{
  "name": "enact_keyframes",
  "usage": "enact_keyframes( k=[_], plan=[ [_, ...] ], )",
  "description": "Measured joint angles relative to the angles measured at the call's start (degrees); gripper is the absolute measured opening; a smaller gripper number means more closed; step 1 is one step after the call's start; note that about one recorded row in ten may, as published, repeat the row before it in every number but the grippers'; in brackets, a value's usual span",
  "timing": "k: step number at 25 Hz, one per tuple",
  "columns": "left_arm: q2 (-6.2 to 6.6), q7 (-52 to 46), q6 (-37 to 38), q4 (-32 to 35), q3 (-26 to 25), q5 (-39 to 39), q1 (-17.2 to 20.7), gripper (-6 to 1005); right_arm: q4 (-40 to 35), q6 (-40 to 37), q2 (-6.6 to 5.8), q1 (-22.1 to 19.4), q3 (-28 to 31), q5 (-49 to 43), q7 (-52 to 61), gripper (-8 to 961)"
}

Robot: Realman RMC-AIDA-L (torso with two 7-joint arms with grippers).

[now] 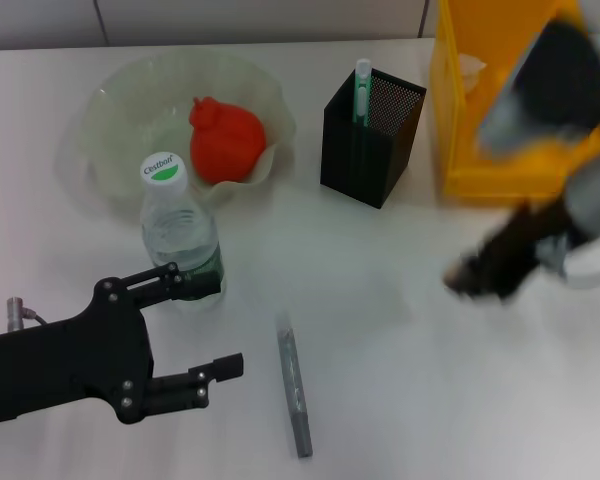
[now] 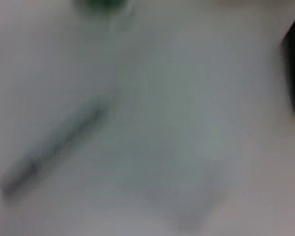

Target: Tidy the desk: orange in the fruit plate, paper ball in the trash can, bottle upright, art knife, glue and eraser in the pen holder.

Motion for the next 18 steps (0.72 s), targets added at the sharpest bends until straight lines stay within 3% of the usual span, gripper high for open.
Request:
enact_keyframes(
  k=[4, 7, 12, 18],
  plan=[
    [0.0, 0.0, 0.0, -0.1, 0.1, 0.0, -0.1, 761, -5.9, 5.5, -0.16, -0.7, 12.7, 8.8, -0.9, 266],
    [-0.01, 0.0, 0.2, -0.3, 0.2, 0.0, -0.3, 761, -5.1, 14.7, -0.26, -1.0, 15.0, 9.6, -2.6, 278],
    [-0.09, -0.9, 0.3, -0.4, 0.2, 0.0, -0.3, 761, 6.2, 26.4, -0.33, 3.4, 14.9, 9.9, -7.0, 296],
    [-0.11, -2.1, 1.8, 0.3, 0.3, 0.0, -0.6, 761, 20.6, 31.8, -0.42, 10.6, 15.5, 11.0, -10.1, 319]
  ],
)
